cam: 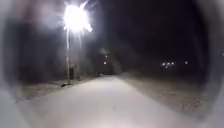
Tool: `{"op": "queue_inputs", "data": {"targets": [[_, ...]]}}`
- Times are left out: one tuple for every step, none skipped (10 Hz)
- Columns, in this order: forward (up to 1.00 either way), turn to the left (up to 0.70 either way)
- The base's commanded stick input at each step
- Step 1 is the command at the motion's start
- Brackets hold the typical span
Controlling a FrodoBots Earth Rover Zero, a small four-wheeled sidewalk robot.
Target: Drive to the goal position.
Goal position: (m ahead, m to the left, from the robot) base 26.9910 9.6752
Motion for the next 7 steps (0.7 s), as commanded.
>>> {"op": "queue_inputs", "data": {"targets": [[0.70, 0.05], [0.70, 0.00], [0.70, 0.00], [0.70, 0.00], [0.70, 0.00], [0.70, 0.00], [0.70, 0.00]]}}
